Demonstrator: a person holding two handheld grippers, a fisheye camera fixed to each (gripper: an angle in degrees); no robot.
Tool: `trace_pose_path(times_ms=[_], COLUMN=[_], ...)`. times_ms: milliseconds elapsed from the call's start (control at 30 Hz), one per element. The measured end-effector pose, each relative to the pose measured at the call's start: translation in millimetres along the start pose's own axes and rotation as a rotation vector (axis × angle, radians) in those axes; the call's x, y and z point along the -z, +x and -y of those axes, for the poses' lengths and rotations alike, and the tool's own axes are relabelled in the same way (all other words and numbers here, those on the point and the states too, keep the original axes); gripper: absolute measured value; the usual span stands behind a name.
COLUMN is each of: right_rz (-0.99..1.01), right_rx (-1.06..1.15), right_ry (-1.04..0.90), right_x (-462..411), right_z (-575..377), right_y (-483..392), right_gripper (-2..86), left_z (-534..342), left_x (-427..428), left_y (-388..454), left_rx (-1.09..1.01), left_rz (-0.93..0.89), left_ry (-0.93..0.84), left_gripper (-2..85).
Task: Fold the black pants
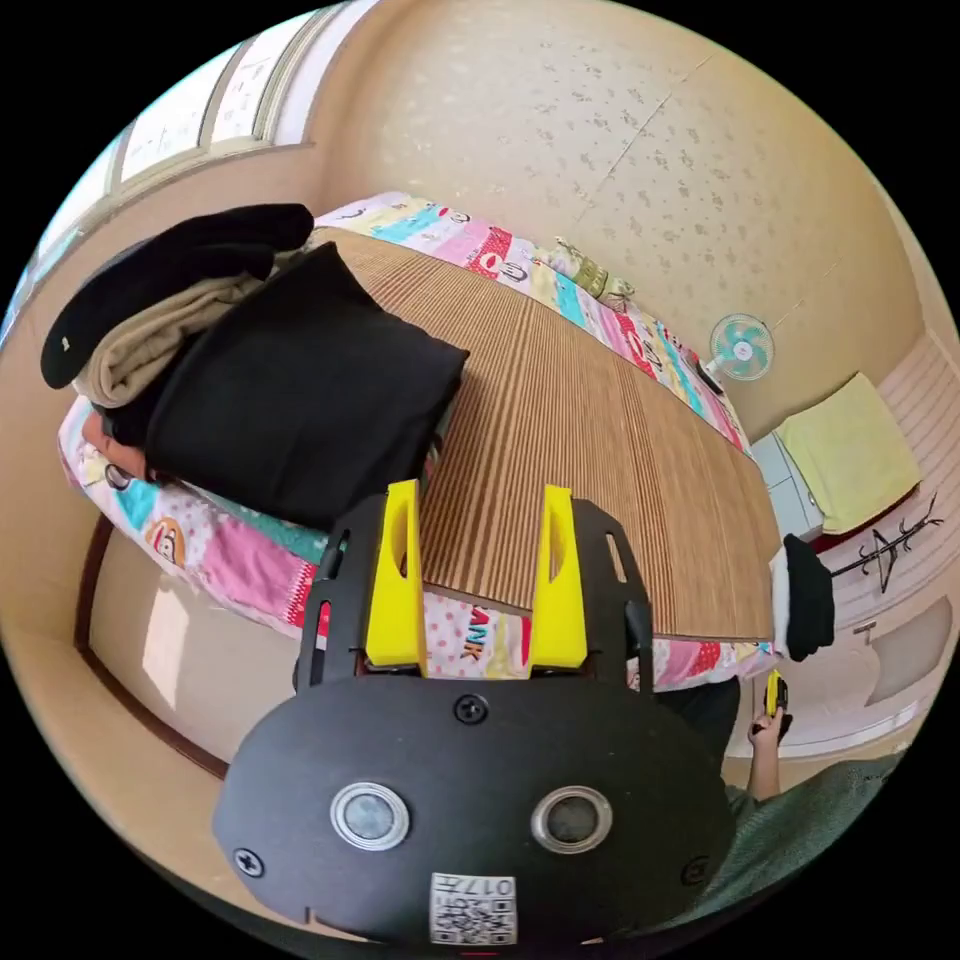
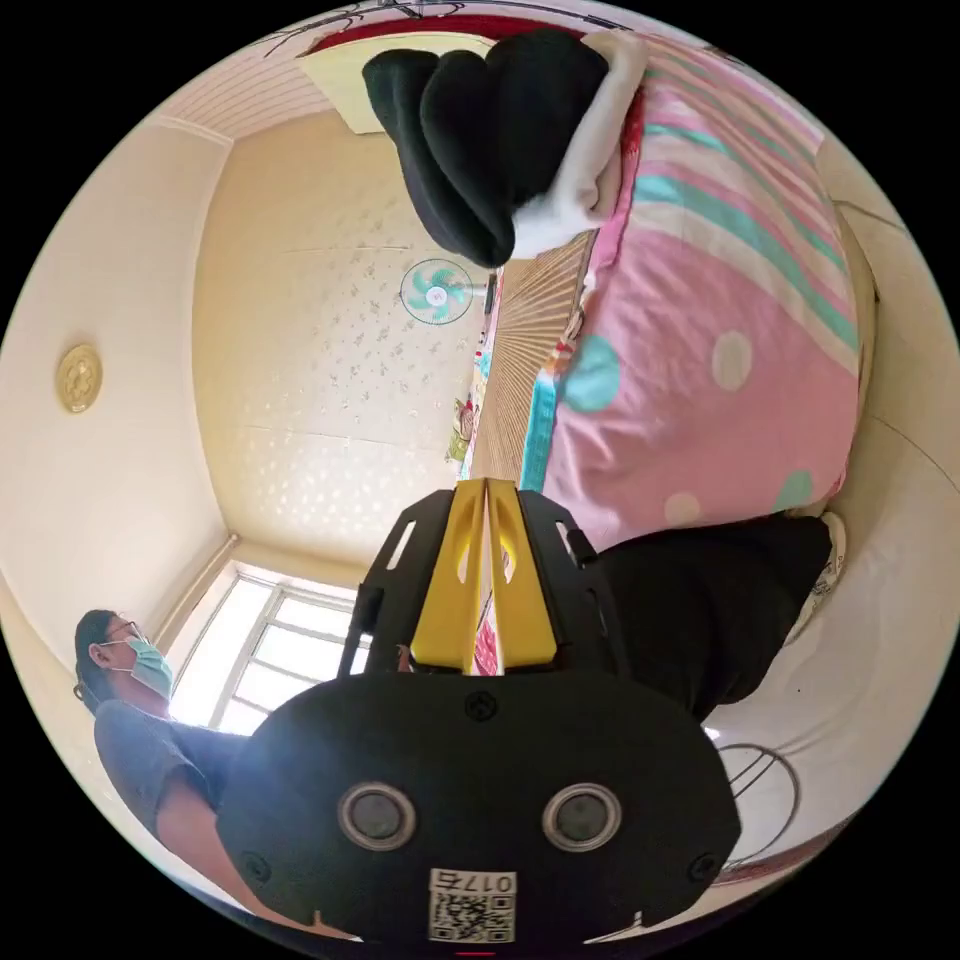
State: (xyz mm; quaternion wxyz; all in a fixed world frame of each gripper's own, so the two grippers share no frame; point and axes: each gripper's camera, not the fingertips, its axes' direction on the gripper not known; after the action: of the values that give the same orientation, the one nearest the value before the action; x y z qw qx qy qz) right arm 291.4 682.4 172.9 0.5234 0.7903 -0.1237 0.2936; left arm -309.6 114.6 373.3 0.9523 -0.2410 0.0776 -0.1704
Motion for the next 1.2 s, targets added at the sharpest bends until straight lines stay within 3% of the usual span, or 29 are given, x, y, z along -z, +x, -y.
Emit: trace_pose_path(times_ms=[100,200,300,333,400,467,533,567,633,700,767,800,900,1000,1133,1200], right_rz=[0.088,0.131,0.119,0.107,0.061,0.044,0.023,0.013,0.018,0.027,-0.008,-0.052,-0.134,-0.179,-0.27,-0.349], right_rx=[0.027,0.073,0.16,0.176,0.22,0.247,0.27,0.28,0.297,0.314,0.356,0.404,0.52,0.613,0.723,0.765], right_ry=[-0.096,-0.187,-0.292,-0.316,-0.433,-0.523,-0.599,-0.649,-0.715,-0.815,-0.892,-0.94,-1.031,-1.08,-1.159,-1.145], right_x=[-27,-48,-67,-71,-96,-117,-139,-153,-172,-196,-213,-225,-251,-271,-292,-303], right_z=[-2,1,-3,-5,-16,-27,-41,-53,-75,-111,-145,-169,-231,-285,-341,-365], right_y=[-6,-24,-52,-57,-70,-74,-74,-73,-73,-72,-74,-78,-93,-112,-125,-122], right_gripper=[0.5,0.4,0.4,0.4,0.4,0.4,0.4,0.5,0.7,1.2,1.9,2.6,6.8,12.4,19.9,22.7], left_z=[19,6,-8,-15,-26,-51,-73,-88,-109,-122,-137,-139,-135,-127,-97,-95], left_x=[-60,-63,-39,-28,-15,-12,-24,-29,-22,-4,12,11,-33,-63,-25,-12], left_y=[-14,-7,2,19,60,116,146,155,149,122,69,57,27,46,129,182], left_rx=[0.08,0.186,0.249,0.18,-0.007,-0.27,-0.397,-0.44,-0.435,-0.348,-0.083,-0.023,0.108,0.089,-0.157,-0.312], left_rz=[0.18,0.177,-0.239,-0.375,-0.479,-0.599,-0.685,-0.714,-0.724,-0.602,-0.374,-0.36,-0.457,-0.538,-0.835,-0.954], left_ry=[-0.115,0.021,0.088,0.1,0.071,-0.057,-0.246,-0.334,-0.325,-0.202,-0.046,-0.039,-0.21,-0.326,-0.258,-0.306], left_gripper=[13.9,8.0,1.1,0.1,-0.4,-0.5,-0.3,-0.1,0.4,1.8,6.0,7.4,11.3,7.1,4.2,4.5])
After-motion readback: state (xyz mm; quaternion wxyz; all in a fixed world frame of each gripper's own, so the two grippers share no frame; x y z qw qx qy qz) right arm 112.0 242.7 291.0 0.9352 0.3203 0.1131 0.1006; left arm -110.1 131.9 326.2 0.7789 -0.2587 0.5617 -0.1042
